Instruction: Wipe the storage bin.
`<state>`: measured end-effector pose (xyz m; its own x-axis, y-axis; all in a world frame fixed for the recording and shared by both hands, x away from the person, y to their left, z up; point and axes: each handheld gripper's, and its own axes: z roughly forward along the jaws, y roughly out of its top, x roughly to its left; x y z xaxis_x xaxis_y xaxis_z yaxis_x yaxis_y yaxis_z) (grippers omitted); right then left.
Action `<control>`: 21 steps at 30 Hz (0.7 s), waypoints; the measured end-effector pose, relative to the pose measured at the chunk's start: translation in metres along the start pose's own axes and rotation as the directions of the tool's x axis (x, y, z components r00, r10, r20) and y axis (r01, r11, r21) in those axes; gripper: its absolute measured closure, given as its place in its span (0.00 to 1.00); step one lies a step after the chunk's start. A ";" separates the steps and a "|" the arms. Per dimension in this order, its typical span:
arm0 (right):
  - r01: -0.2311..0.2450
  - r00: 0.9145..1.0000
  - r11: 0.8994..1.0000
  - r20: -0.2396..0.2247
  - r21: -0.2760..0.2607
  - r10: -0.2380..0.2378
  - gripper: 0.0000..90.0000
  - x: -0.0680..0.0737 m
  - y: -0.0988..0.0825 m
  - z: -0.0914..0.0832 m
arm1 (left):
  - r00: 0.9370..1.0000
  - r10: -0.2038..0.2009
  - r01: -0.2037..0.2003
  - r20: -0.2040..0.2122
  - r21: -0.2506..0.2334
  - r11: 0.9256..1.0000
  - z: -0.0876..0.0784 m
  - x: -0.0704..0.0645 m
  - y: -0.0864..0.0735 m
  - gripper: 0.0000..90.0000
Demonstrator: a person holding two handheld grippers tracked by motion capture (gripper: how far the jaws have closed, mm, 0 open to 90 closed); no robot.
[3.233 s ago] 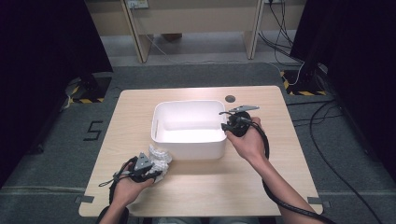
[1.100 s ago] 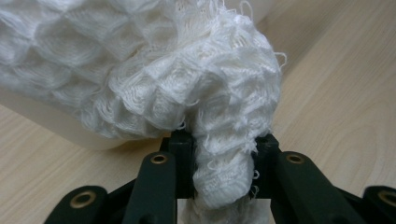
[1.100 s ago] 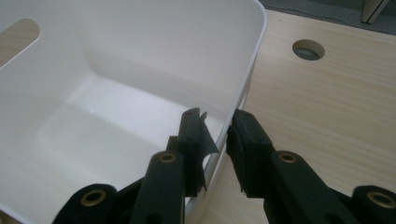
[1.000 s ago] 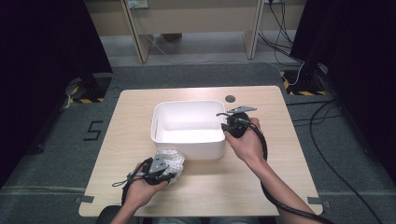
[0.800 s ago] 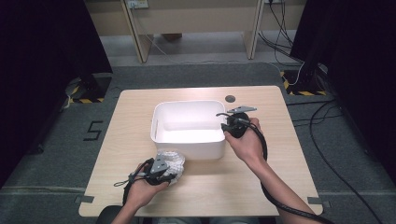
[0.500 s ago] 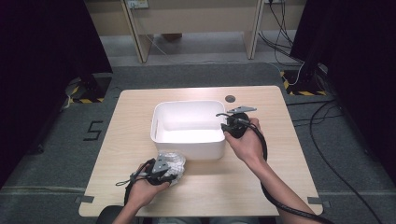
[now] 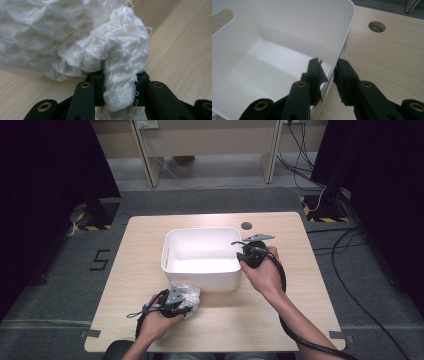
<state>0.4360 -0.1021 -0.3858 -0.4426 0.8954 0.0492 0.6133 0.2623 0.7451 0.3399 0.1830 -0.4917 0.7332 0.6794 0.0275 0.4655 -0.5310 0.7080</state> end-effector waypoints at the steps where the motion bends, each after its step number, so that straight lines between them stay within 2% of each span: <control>1: 0.000 1.000 1.000 0.000 0.000 0.000 0.82 0.000 0.000 0.000 | 1.000 0.000 0.000 0.000 0.000 1.000 0.000 0.000 0.000 0.77; 12: 0.000 1.000 1.000 0.001 -0.001 0.000 0.82 0.000 0.000 0.000 | 1.000 0.019 -0.019 0.014 0.000 1.000 0.005 -0.007 0.007 0.77; 21: 0.000 1.000 1.000 0.002 0.000 0.000 0.82 0.000 0.000 0.000 | 0.999 0.032 -0.032 0.001 -0.036 0.999 -0.008 -0.010 0.013 0.77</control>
<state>0.4357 -0.1019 -0.3860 -0.4419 0.8958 0.0477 0.6128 0.2626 0.7453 0.3349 0.1735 -0.4777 0.7480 0.6619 0.0494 0.4239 -0.5337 0.7317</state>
